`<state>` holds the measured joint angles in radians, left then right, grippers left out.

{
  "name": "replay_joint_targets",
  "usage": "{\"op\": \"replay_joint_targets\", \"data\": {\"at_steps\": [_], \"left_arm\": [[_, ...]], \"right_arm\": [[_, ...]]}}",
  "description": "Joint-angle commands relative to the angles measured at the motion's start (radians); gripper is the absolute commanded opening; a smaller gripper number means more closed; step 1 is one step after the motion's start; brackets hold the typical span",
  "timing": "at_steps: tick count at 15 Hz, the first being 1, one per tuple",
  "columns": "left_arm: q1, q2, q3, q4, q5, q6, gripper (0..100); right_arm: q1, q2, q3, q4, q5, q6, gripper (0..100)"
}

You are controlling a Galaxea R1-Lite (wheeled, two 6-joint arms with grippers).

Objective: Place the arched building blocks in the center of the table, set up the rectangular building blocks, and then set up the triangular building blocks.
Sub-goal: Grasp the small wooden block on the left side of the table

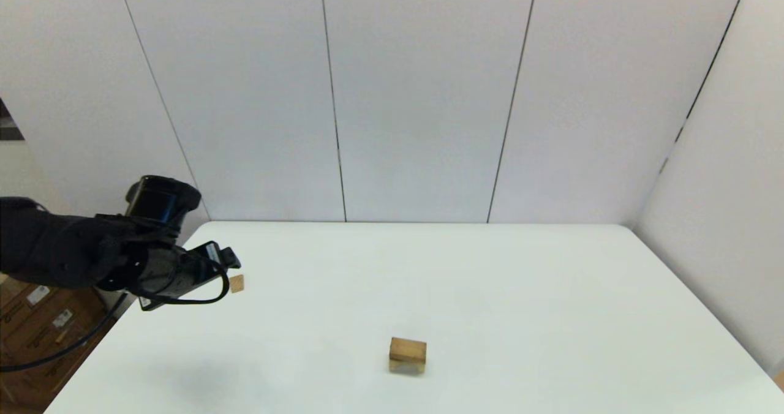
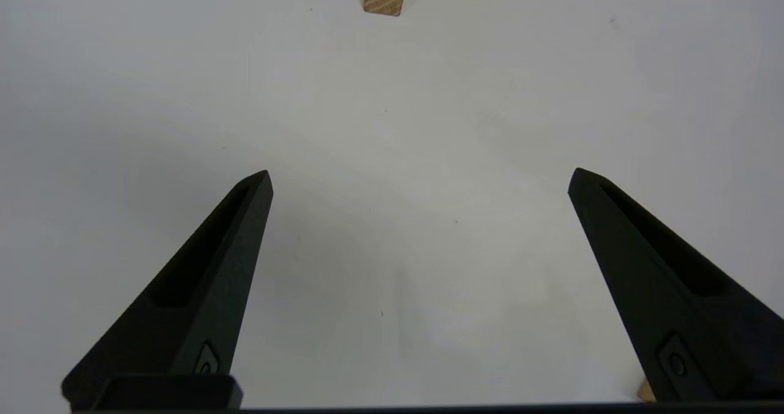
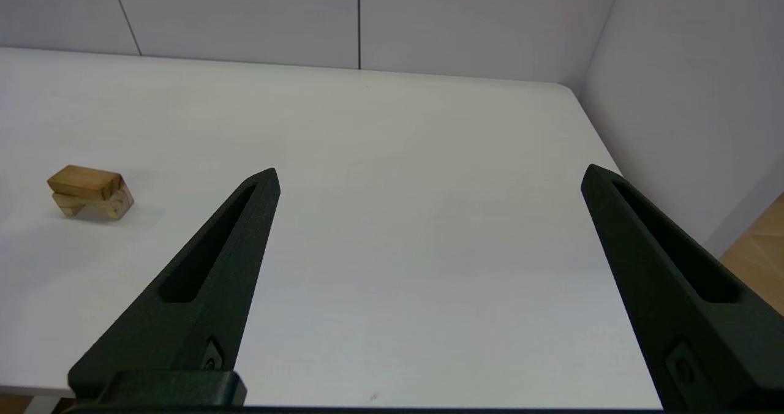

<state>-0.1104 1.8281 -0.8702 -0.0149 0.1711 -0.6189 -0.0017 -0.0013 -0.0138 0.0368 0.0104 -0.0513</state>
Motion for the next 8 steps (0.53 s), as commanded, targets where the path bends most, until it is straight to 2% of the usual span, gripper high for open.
{"op": "replay_joint_targets", "data": {"at_steps": [1, 8], "left_arm": [[-0.028, 0.238, -0.112, 0.000, 0.038, -0.010, 100], [-0.005, 0.372, -0.233, -0.002, 0.041, -0.007, 100]], "right_arm": [[0.000, 0.001, 0.000, 0.000, 0.000, -0.001, 100], [0.000, 0.001, 0.000, 0.000, 0.000, -0.001, 100]]}}
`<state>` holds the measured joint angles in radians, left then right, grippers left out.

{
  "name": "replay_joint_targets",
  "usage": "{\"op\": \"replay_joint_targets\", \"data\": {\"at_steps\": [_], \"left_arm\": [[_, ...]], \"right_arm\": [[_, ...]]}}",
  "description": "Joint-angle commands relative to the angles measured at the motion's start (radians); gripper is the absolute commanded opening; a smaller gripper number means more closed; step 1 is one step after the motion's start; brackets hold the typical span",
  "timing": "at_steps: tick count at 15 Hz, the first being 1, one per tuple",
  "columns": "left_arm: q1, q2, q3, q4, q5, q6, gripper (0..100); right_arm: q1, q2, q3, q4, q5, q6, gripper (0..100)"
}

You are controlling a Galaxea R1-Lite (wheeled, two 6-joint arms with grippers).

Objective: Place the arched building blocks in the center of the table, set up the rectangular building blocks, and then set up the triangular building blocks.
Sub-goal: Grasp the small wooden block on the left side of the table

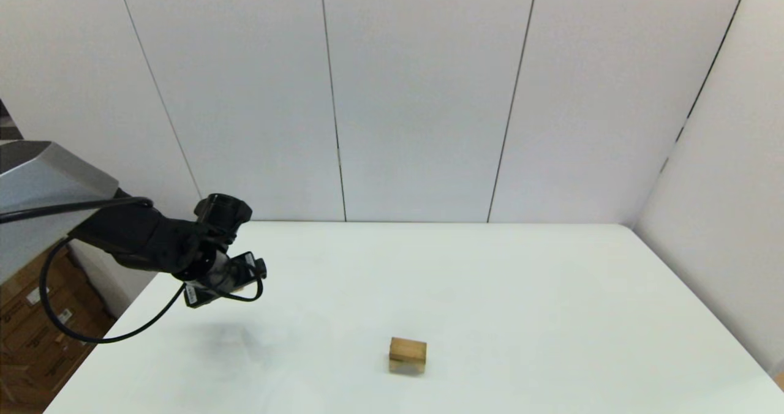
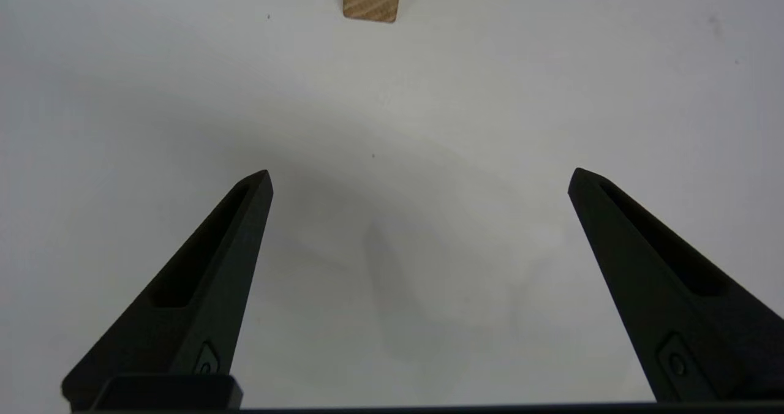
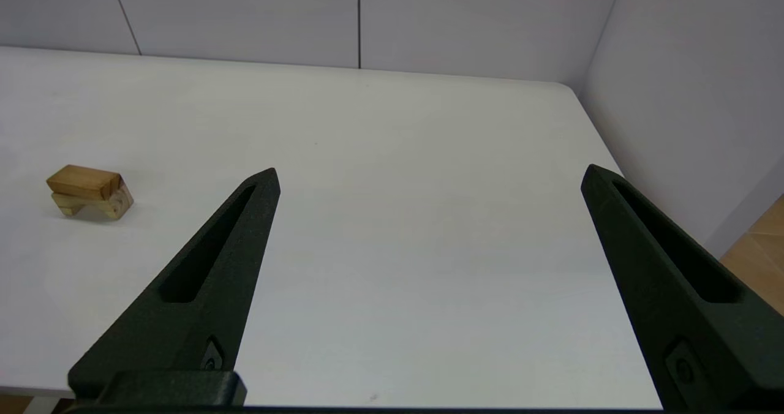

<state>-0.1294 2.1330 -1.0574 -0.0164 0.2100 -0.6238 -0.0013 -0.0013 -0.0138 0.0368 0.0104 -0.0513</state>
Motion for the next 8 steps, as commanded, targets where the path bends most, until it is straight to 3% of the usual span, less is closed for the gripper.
{"op": "replay_joint_targets", "data": {"at_steps": [1, 8], "left_arm": [[0.016, 0.071, -0.050, 0.000, 0.002, -0.001, 100], [0.106, 0.127, -0.070, -0.076, -0.004, 0.081, 100]], "right_arm": [[0.000, 0.001, 0.000, 0.000, 0.000, -0.001, 100], [0.000, 0.001, 0.000, 0.000, 0.000, -0.001, 100]]}}
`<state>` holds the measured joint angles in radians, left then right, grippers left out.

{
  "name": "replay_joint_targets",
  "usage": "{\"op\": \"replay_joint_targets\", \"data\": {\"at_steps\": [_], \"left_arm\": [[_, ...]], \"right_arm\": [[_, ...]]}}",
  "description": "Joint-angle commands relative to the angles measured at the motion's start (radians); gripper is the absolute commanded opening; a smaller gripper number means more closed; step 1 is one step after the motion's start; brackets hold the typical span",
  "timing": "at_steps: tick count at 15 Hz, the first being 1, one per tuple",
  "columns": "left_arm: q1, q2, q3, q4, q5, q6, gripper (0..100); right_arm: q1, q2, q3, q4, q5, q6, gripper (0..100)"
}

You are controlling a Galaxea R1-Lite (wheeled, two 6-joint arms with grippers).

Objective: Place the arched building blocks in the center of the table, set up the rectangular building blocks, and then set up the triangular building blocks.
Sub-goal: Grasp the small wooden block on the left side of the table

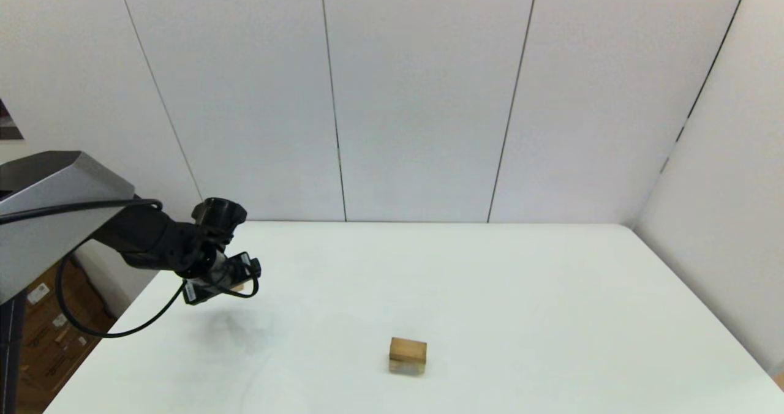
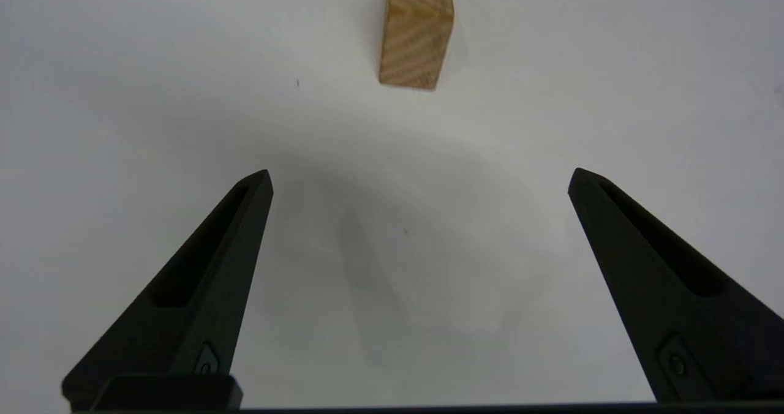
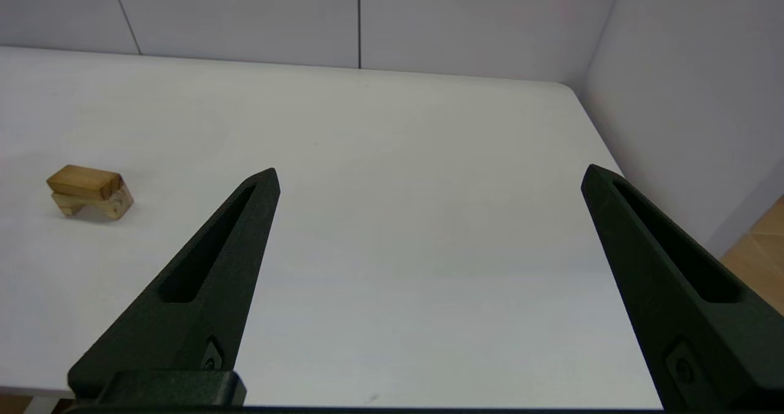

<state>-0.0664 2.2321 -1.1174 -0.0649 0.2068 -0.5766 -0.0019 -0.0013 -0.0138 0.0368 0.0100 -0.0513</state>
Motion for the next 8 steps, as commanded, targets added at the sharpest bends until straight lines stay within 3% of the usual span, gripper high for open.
{"op": "replay_joint_targets", "data": {"at_steps": [1, 8], "left_arm": [[0.054, 0.037, -0.022, -0.029, -0.001, 0.044, 100], [0.069, 0.130, -0.111, -0.032, -0.007, 0.043, 100]], "right_arm": [[0.000, 0.001, 0.000, 0.000, 0.001, -0.001, 100], [0.000, 0.001, 0.000, 0.000, 0.001, -0.001, 100]]}}
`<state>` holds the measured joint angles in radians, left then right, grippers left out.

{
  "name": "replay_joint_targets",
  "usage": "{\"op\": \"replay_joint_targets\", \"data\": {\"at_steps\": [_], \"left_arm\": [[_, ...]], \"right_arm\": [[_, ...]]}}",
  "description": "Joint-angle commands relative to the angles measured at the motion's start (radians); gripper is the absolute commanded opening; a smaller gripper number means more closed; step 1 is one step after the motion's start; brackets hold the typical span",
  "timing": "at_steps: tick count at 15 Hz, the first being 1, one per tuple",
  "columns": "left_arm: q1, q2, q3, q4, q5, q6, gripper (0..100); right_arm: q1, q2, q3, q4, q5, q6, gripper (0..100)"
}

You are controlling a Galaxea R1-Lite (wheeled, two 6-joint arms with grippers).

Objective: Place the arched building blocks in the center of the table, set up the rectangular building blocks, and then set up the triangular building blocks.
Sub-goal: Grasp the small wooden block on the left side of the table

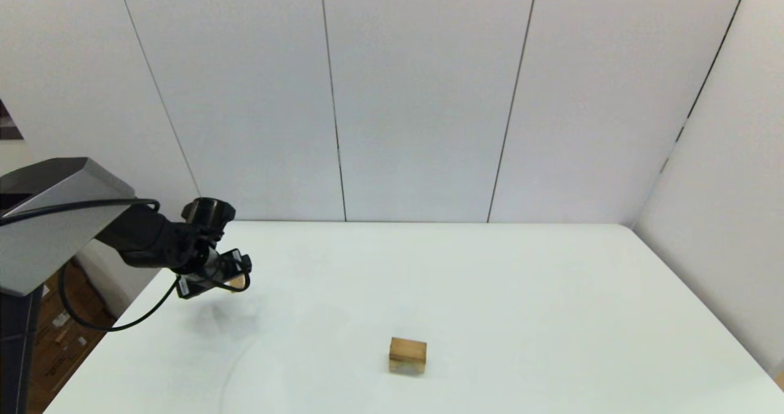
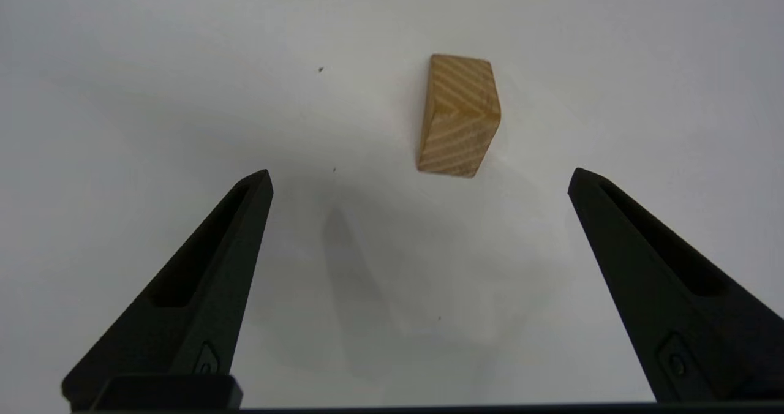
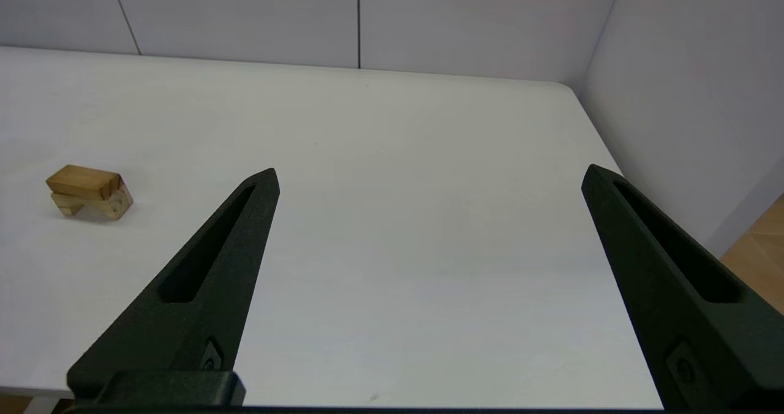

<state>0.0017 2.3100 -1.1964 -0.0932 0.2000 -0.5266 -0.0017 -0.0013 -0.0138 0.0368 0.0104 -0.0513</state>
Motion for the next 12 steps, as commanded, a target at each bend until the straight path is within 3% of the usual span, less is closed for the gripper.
{"op": "replay_joint_targets", "data": {"at_steps": [1, 12], "left_arm": [[0.001, 0.069, -0.049, -0.013, -0.001, -0.009, 100], [0.000, 0.144, -0.137, -0.014, -0.004, 0.000, 100]], "right_arm": [[0.000, 0.001, 0.000, 0.000, 0.000, -0.001, 100], [0.000, 0.001, 0.000, 0.000, 0.000, -0.001, 100]]}}
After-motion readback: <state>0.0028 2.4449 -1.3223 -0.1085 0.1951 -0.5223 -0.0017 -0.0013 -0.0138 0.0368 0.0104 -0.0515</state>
